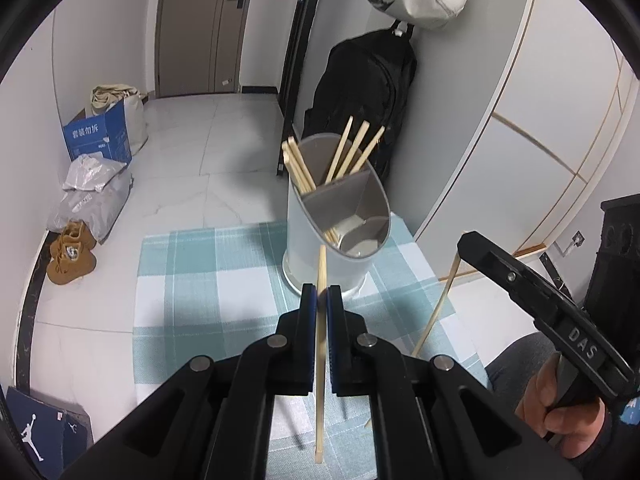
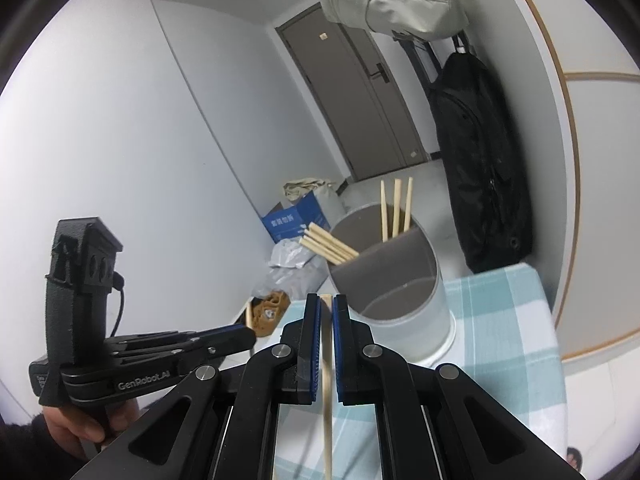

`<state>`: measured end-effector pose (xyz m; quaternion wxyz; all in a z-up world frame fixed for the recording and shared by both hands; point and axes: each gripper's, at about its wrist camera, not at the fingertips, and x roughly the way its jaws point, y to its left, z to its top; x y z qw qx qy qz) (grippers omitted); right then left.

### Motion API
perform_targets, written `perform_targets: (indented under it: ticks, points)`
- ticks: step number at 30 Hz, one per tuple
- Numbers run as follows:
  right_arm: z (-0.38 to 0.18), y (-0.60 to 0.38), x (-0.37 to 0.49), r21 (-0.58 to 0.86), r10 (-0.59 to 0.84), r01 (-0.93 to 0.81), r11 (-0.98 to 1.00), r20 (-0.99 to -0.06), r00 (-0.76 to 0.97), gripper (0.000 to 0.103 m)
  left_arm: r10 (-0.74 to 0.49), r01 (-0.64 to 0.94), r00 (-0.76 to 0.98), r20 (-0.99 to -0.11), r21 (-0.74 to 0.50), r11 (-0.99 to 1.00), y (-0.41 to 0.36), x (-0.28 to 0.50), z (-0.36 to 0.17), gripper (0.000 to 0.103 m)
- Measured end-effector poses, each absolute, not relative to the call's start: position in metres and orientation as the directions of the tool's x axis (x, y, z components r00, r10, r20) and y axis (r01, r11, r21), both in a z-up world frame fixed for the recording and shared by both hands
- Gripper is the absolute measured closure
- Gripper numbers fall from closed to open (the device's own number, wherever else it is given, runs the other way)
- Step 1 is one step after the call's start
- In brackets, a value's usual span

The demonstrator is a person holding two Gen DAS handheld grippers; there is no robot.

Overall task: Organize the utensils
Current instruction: 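Carry the chopstick in the left gripper over the utensil holder and lower it in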

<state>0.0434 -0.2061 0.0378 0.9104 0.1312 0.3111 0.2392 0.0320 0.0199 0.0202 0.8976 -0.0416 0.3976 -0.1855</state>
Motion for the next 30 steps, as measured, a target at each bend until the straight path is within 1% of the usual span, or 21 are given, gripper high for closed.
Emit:
perform_targets:
  ticks: [15,24,30]
  points:
    - [0.097,-0.211,0.087,0.364,0.524,-0.386,0.848,-0.465,0.713,0.098,-0.391,0.297,0.684,-0.616,-0.255,0.92,0.015,0.062,0.079,0.102]
    - [0.129,-0.214,0.129,0.346,0.509,-0.382,0.857,-0.451,0.733,0.098,-0.39,0.289,0.704,-0.594,-0.261,0.921,0.006,0.093,0.109,0.102]
    - [0.15,-0.214,0.166,0.337,0.504,-0.386,0.859,-0.423,0.753,0.098,-0.392,0.284,0.714,-0.58,-0.271,0.92,0.008,0.12,0.124,0.102]
